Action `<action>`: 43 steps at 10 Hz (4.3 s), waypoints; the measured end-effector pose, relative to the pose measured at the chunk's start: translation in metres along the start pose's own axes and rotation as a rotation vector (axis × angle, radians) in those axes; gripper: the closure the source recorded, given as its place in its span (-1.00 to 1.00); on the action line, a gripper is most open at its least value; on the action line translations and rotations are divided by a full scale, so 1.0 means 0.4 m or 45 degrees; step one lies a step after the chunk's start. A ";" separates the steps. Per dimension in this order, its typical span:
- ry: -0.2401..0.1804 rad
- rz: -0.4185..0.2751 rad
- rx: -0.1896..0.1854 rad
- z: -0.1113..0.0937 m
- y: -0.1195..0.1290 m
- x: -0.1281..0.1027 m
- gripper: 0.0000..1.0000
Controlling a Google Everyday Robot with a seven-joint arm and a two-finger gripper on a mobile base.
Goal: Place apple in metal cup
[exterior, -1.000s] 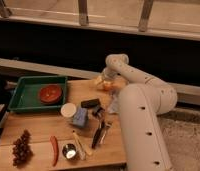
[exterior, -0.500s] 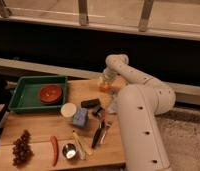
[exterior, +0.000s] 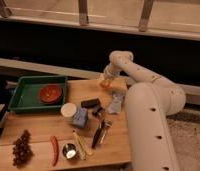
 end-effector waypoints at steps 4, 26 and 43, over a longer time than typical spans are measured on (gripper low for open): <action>-0.055 -0.166 -0.094 -0.176 0.104 0.051 0.92; 0.060 -0.747 -0.438 -0.316 0.569 0.508 0.92; 0.373 -1.164 -0.691 -0.183 0.871 0.722 0.92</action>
